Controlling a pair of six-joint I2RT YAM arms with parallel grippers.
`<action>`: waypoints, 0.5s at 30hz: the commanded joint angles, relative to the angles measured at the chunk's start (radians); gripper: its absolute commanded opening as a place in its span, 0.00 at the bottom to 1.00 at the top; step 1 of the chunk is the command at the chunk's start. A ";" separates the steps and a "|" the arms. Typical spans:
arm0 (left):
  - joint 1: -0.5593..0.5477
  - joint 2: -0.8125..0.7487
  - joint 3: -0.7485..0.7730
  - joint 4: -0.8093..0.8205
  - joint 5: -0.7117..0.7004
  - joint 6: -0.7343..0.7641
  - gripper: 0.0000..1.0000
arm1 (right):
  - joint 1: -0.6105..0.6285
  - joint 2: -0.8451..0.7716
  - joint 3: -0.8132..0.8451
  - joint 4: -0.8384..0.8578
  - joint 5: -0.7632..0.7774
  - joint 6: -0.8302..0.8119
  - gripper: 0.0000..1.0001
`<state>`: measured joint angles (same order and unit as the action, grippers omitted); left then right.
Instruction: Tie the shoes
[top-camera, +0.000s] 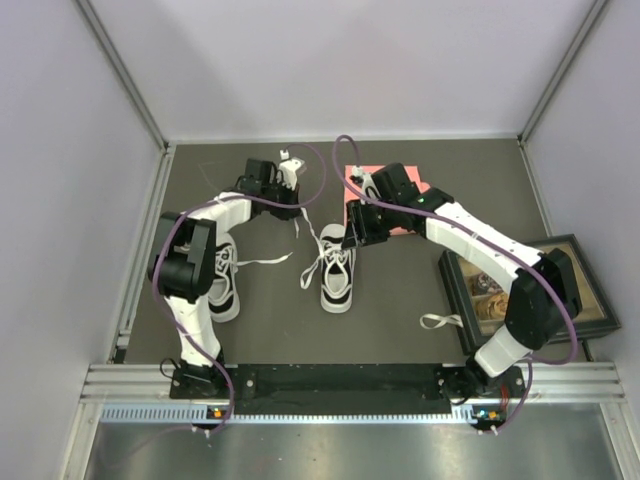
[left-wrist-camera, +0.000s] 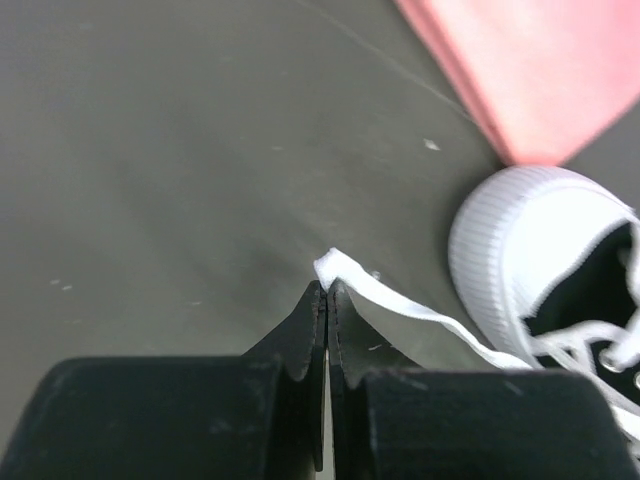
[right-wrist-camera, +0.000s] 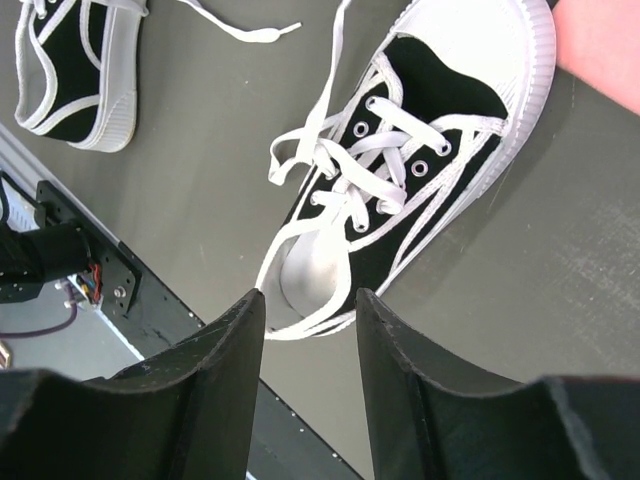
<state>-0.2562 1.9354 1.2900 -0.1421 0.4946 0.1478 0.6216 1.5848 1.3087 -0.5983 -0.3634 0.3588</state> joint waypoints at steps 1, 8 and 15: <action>0.006 0.025 0.057 -0.034 -0.051 -0.031 0.00 | -0.005 0.003 0.011 0.025 -0.011 -0.018 0.41; 0.023 0.033 0.060 -0.070 -0.140 -0.040 0.08 | -0.005 0.035 0.018 0.031 -0.028 -0.024 0.38; 0.129 -0.154 -0.119 0.065 0.252 -0.050 0.51 | -0.005 0.055 0.024 0.034 -0.042 -0.029 0.36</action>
<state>-0.1967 1.9423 1.2869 -0.1734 0.5011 0.1013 0.6205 1.6234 1.3087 -0.5938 -0.3840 0.3477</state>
